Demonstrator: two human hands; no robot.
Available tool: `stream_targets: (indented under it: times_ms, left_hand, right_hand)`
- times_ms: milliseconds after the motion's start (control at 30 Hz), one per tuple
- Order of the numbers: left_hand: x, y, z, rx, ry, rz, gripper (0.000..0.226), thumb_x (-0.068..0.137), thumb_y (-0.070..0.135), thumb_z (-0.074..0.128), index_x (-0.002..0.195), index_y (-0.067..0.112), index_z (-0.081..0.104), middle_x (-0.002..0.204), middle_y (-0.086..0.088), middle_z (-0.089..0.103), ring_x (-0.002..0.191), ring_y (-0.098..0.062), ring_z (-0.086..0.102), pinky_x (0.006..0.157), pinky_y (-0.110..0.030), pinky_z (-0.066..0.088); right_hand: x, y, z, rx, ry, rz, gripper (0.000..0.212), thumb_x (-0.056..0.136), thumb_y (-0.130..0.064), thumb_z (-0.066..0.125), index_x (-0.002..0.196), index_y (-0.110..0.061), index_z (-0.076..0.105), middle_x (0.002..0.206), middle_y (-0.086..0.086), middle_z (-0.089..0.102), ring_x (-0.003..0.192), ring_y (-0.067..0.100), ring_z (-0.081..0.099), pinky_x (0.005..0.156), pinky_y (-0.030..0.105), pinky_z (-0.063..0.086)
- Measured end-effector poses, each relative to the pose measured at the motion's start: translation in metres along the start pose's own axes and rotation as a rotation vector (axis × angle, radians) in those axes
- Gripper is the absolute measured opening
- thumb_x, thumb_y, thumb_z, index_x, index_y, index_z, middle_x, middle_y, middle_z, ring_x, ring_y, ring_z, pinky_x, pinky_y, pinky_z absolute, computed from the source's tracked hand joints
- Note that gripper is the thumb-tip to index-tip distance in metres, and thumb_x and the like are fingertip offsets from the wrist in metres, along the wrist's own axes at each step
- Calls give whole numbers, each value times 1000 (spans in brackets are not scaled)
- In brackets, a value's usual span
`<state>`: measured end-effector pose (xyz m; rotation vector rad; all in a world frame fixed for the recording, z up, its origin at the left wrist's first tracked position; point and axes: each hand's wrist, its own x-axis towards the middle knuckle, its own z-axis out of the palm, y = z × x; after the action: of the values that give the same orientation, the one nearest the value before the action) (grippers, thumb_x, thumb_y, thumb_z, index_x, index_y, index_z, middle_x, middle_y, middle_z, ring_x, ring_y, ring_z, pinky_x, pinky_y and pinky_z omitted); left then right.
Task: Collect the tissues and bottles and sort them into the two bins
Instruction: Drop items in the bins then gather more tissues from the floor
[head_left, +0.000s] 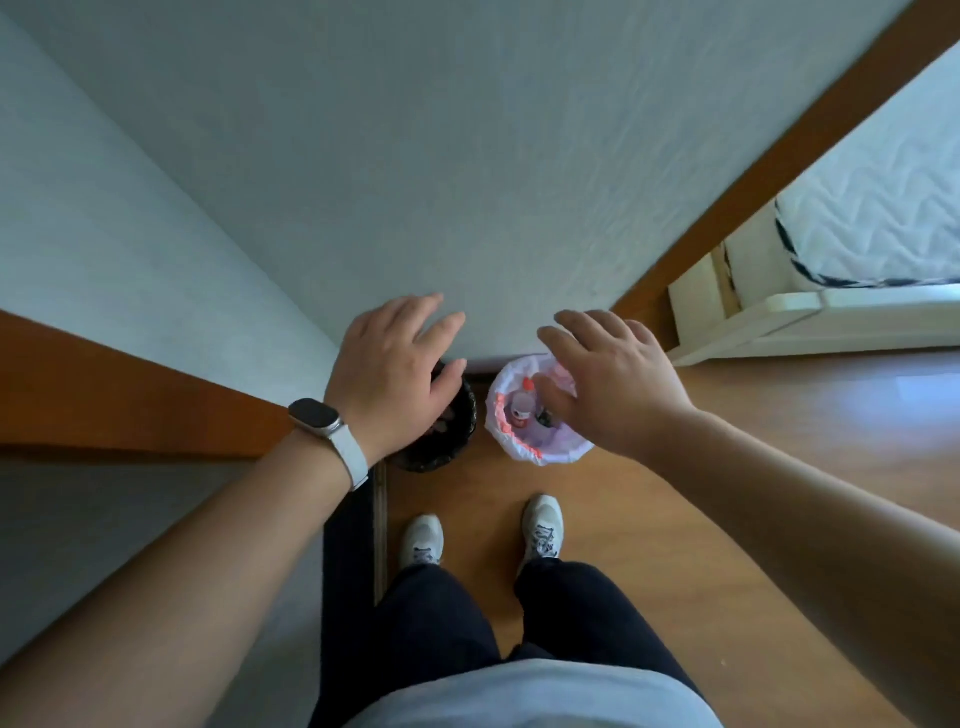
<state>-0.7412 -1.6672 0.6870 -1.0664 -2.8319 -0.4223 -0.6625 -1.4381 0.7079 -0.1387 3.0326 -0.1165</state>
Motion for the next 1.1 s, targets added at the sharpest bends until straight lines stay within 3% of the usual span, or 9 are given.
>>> stream_targets:
  times_ms: [267, 533, 800, 1100]
  left_hand:
    - [23, -4, -81, 24, 64, 223, 43, 89, 37, 53, 123, 11, 63, 127, -13, 60, 115, -35, 55, 90, -45, 46]
    - [54, 46, -114, 26, 115, 511, 40, 84, 34, 62, 119, 13, 66, 123, -11, 63, 111, -33, 58, 84, -44, 47]
    - [77, 145, -125, 31, 144, 707, 38, 83, 32, 67, 117, 14, 66, 122, -10, 64, 112, -31, 59, 81, -42, 50]
    - [92, 331, -112, -16, 70, 857, 44, 89, 41, 47, 120, 17, 66, 123, -4, 65, 116, -27, 57, 90, -46, 48]
  right_hand:
    - [-37, -28, -76, -52, 145, 228, 51, 93, -53, 45, 133, -22, 51, 138, 2, 52, 129, 28, 46, 104, 48, 38]
    - [-94, -31, -131, -88, 307, 424, 47, 91, -51, 47, 126, -21, 56, 128, 1, 56, 119, 27, 51, 97, 43, 41]
    - [-182, 18, -150, -122, 352, 589, 52, 89, -54, 43, 128, -22, 54, 131, 4, 56, 123, 28, 50, 100, 44, 40]
    - [-320, 111, -159, -124, 467, 734, 52, 87, -53, 45, 123, -19, 59, 127, 6, 58, 119, 29, 53, 98, 44, 41]
